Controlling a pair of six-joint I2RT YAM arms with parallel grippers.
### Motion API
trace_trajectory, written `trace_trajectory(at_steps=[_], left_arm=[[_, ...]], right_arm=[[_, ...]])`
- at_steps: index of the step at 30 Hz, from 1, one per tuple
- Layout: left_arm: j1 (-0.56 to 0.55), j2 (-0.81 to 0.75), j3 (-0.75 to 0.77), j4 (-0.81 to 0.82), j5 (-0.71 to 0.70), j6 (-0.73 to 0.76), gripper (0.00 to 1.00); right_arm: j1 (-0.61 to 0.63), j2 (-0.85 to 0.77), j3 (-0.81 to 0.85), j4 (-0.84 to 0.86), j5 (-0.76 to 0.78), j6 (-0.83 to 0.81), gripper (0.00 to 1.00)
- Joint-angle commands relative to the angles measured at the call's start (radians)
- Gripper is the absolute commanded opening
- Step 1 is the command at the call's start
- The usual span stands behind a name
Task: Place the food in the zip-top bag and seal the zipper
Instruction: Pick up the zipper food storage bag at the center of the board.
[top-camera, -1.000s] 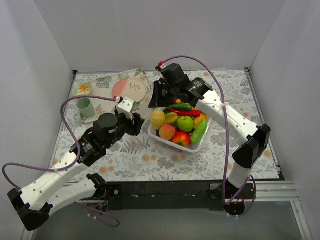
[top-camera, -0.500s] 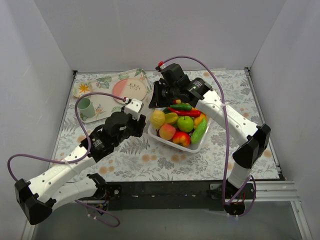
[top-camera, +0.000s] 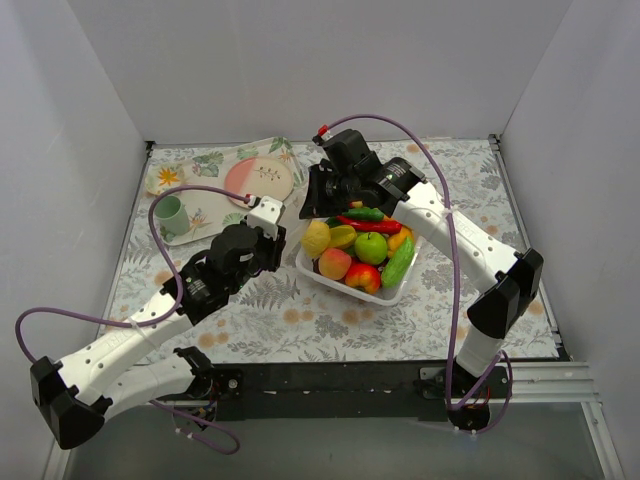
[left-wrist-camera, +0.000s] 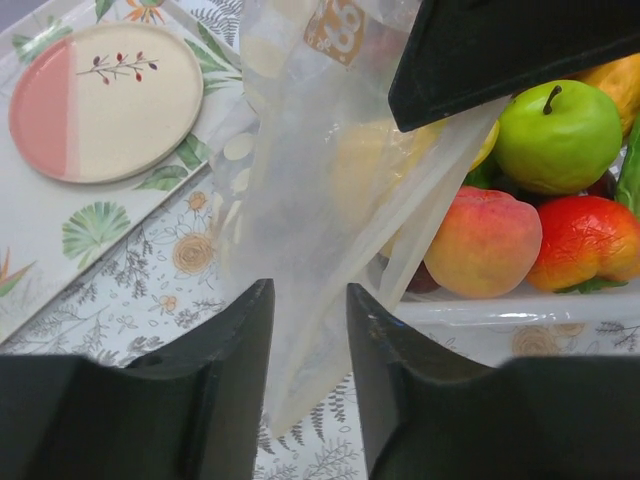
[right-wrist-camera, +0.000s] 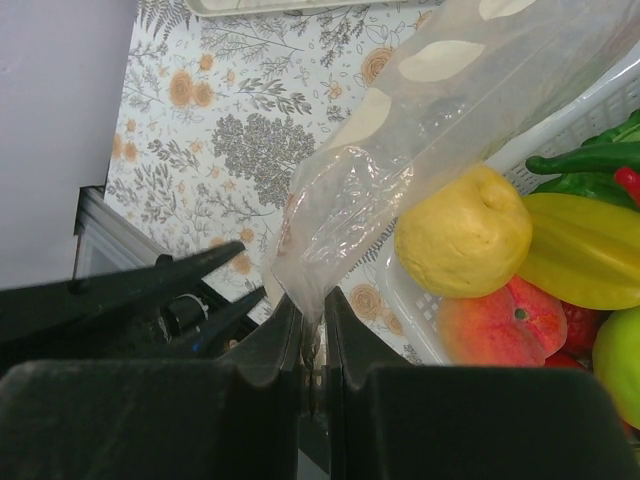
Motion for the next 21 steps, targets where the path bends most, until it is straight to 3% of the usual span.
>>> trace_trajectory(at_steps=[1, 4, 16, 21], left_arm=[[-0.004, -0.011, -0.007, 0.019, -0.006, 0.003, 0.41], [-0.004, -0.019, -0.016, 0.016, -0.003, 0.000, 0.50], [-0.004, -0.014, -0.039, 0.021, 0.044, -0.031, 0.49], [-0.004, -0.019, -0.047, 0.021, 0.051, -0.031, 0.58]], right_arm=[[0.008, -0.048, 0.004, 0.021, -0.004, 0.013, 0.01], [0.012, -0.047, 0.004, 0.024, -0.007, 0.017, 0.01], [0.011, -0.041, 0.020, 0.020, -0.003, 0.020, 0.01], [0.011, -0.037, 0.027, 0.015, -0.003, 0.020, 0.01]])
